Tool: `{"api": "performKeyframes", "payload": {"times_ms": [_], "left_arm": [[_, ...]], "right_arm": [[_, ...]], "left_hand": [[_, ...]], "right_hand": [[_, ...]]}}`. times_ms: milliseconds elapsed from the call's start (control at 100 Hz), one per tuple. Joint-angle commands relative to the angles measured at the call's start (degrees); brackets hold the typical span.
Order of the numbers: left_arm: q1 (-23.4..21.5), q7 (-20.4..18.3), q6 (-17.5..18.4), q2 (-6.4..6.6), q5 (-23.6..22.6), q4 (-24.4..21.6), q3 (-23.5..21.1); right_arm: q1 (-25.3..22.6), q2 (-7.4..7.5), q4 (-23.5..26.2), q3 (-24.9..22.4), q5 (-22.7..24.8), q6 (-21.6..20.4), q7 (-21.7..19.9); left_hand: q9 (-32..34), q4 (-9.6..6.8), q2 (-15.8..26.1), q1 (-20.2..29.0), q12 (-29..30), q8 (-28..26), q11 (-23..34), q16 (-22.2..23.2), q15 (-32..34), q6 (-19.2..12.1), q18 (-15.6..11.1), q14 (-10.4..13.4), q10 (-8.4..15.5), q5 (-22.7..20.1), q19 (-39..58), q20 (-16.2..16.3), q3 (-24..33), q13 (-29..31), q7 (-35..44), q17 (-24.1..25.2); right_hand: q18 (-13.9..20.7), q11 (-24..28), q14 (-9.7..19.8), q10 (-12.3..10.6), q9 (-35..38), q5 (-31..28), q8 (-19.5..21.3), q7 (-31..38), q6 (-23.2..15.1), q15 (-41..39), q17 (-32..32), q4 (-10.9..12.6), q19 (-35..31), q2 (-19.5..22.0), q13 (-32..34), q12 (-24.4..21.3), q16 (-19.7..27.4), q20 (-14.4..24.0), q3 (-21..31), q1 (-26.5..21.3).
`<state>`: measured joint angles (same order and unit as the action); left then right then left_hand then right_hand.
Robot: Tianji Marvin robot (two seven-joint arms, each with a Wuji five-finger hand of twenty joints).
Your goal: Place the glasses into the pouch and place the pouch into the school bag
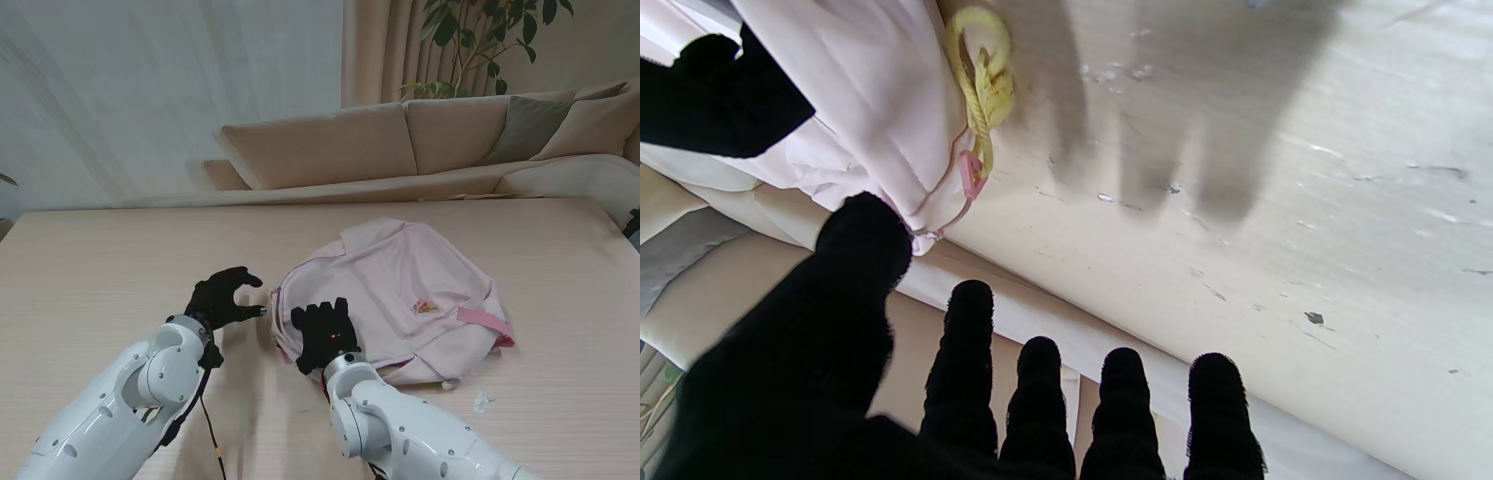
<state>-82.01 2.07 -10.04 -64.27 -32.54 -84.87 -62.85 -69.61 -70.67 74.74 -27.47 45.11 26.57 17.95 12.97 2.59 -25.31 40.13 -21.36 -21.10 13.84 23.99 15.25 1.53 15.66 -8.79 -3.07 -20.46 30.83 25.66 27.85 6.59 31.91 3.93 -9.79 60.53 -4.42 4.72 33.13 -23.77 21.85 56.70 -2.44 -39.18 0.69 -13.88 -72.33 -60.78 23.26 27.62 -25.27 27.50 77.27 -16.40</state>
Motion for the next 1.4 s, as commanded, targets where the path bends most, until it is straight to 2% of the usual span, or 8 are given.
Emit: {"api": "performKeyframes", "payload": {"times_ms": [0, 320, 370, 490, 640, 870, 1080, 1390], "left_arm": [[-0.88, -0.33, -0.42, -0.36, 0.1, -0.89, -0.3], [-0.97, 0.43, 0.19, -0.48, -0.03, -0.95, -0.47], [-0.94, 0.58, 0.19, -0.53, 0.06, -0.89, -0.4], [-1.04, 0.73, -0.07, -0.58, 0.15, -1.01, -0.41], [-1.25, 1.22, -1.11, -0.81, 0.77, -1.4, -0.63], [-1.59, 1.12, -0.98, -0.72, 0.61, -1.35, -1.13], [-1.25, -0.42, -2.0, -0.65, 2.38, -0.58, -1.72], [1.79, -5.72, -1.4, -0.16, 6.64, 2.77, 0.73]], "right_arm": [[-0.84, -0.13, -1.7, 1.56, 0.1, -0.36, -2.02], [0.6, -0.66, -4.77, 2.93, 1.99, -0.08, 0.55], [0.71, -0.73, -5.13, 3.05, 2.01, 0.02, 0.67], [0.59, -0.94, -6.03, 3.1, 1.85, 0.68, 1.16], [0.81, -1.24, -7.07, 3.42, 1.39, 0.37, 1.54], [0.89, -1.17, -7.34, 2.0, 1.13, -2.41, 3.14], [-1.54, 0.0, -3.81, -4.04, 1.7, -6.44, 6.44], [-3.78, 0.68, 0.24, -9.93, 2.64, -10.22, 10.21]], "left_hand": [[-1.94, 0.25, -0.79, -0.25, 0.58, -0.44, 0.38, -0.2, -1.01, 1.39, 0.46, 0.91, -0.6, -1.13, -2.37, 0.77, 1.86, -1.66, 0.01, 0.74], [-1.89, 0.28, -0.43, -0.37, 0.77, -0.12, 0.72, -0.27, -0.94, 1.79, 0.54, 0.88, -0.74, -1.76, -2.6, 0.8, 1.9, -1.73, -0.23, 0.76], [-1.89, 0.29, -0.27, -0.48, 0.77, -0.12, 0.78, -0.29, -0.96, 1.77, 0.53, 0.91, -0.74, -1.86, -2.68, 0.77, 1.85, -1.75, -0.19, 0.76], [-1.77, 0.28, -0.14, -0.43, 0.72, -0.06, 1.1, -0.28, -0.91, 1.94, 0.56, 0.9, -0.77, -2.1, -2.83, 0.73, 1.73, -1.71, -0.2, 0.76], [-1.72, 0.23, 0.09, -0.26, 0.77, 0.12, 1.4, -0.33, -0.96, 2.48, 0.64, 0.89, -0.83, -2.57, -3.26, 0.55, 1.62, -1.72, -0.37, 0.83], [-1.47, 0.15, 1.93, 0.3, 0.71, 0.22, 2.28, -0.21, -0.54, 1.5, 0.61, 0.71, -0.91, -3.48, -3.16, 0.73, 1.28, -1.56, -0.25, 0.61], [-1.06, 0.01, 3.35, 1.78, -0.05, -0.68, 5.48, -0.29, 0.1, -0.98, 0.71, 0.46, -1.04, -4.62, -3.07, 0.57, 1.06, -1.5, 1.21, 0.76], [-2.06, 0.08, 2.03, 1.15, 2.9, -0.07, 1.22, -1.54, -2.56, -2.41, 0.48, 1.04, -0.65, -2.58, -6.53, -1.34, -1.54, -2.26, -0.85, 0.91]], "right_hand": [[-1.39, 2.02, 3.6, -0.56, 0.5, -0.32, 1.17, 1.48, -0.6, -15.19, -0.3, 0.96, -1.96, -1.83, 14.14, 1.25, -5.66, -0.85, 3.26, -0.36], [-2.61, 4.72, 4.53, -3.07, 13.13, -10.46, 5.59, 7.62, -7.87, -20.05, -8.48, 2.36, -6.85, -0.73, 26.33, 1.8, -6.03, 1.15, 6.3, -7.79], [-2.85, 4.48, 4.97, -3.81, 15.75, -12.53, 7.35, 6.64, -9.23, -20.75, -10.7, -2.09, -7.03, -2.79, 28.75, -0.77, -4.96, 2.08, 6.75, -9.64], [-3.11, 4.64, 5.46, -5.16, 20.94, -16.05, 7.08, 5.44, -11.24, -22.42, -13.32, -6.99, -7.43, -5.7, 32.98, -2.1, -4.6, 2.53, 6.55, -9.96], [-3.53, 2.93, 5.05, -5.26, 28.54, -21.44, -3.86, 10.11, -15.25, -23.45, -16.66, -10.82, -7.55, -7.36, 38.55, -2.28, -0.9, 2.87, 6.43, -12.52], [-4.25, -1.19, 2.32, -1.57, 39.51, -33.84, -6.71, 11.55, -19.09, -25.62, -24.16, -9.17, -10.25, -2.35, 47.12, 1.83, -2.03, 3.62, 6.42, -15.89], [-6.16, -0.6, 1.6, 0.89, 40.53, -34.51, 0.27, 9.98, -18.67, -26.97, -26.72, -7.22, -10.62, -1.04, 49.13, 6.07, -4.97, 3.49, 8.25, -16.48], [-6.28, -0.52, 1.24, 1.92, 41.35, -35.05, 1.49, 10.41, -18.03, -27.22, -28.44, -6.81, -10.49, -2.21, 50.16, 6.9, -5.71, 3.15, 10.04, -17.09]]}}
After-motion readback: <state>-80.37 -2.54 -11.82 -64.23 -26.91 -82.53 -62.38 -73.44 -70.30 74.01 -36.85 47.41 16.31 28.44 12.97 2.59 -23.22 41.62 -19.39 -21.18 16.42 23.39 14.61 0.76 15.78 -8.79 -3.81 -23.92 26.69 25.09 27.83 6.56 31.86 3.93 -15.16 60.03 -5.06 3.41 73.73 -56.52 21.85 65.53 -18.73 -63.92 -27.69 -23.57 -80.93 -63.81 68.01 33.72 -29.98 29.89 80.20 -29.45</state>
